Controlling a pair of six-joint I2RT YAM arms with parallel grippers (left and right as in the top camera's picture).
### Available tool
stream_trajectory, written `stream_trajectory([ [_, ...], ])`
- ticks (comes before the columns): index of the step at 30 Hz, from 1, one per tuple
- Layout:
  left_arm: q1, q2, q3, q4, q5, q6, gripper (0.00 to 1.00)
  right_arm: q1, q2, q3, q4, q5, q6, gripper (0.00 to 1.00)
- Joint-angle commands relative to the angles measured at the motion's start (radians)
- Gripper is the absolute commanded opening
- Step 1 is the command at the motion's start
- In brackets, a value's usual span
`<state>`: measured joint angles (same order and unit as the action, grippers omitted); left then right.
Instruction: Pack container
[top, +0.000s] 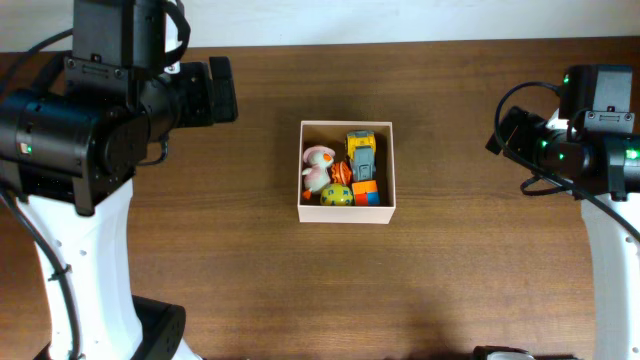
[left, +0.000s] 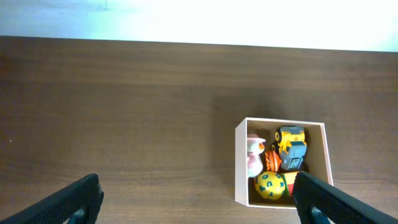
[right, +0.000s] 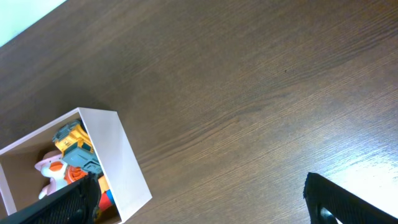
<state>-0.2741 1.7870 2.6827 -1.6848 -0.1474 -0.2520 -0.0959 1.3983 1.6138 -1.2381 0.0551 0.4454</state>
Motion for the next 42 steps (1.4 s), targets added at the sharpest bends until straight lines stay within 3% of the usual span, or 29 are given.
stream_trajectory([
  [1, 0.004, -0.003, 0.002, -0.002, -0.010, -0.013, 0.99, -0.005, 0.002, 0.008, -0.001, 0.009, 0.001, 0.99],
  [10, 0.004, -0.003, 0.002, -0.002, -0.011, -0.013, 0.99, 0.033, -0.058, 0.008, -0.001, 0.008, 0.001, 0.99],
  [20, 0.004, -0.003, 0.002, -0.002, -0.011, -0.013, 0.99, 0.053, -0.393, -0.048, -0.024, 0.103, -0.039, 0.99],
  [24, 0.004, -0.003, 0.002, -0.002, -0.010, -0.013, 0.99, 0.027, -0.573, -0.243, 0.196, 0.134, -0.079, 0.99],
  [32, 0.004, -0.003, 0.002, -0.003, -0.010, -0.013, 0.99, 0.021, -0.971, -0.844, 0.587, -0.043, -0.437, 0.99],
  [35, 0.004, -0.003, 0.002, -0.002, -0.011, -0.013, 0.99, 0.021, -1.101, -1.041, 0.639, -0.092, -0.498, 0.99],
  [42, 0.004, -0.003, 0.002, -0.002, -0.010, -0.013, 0.99, 0.021, -1.356, -1.367, 0.682, -0.158, -0.480, 0.99],
])
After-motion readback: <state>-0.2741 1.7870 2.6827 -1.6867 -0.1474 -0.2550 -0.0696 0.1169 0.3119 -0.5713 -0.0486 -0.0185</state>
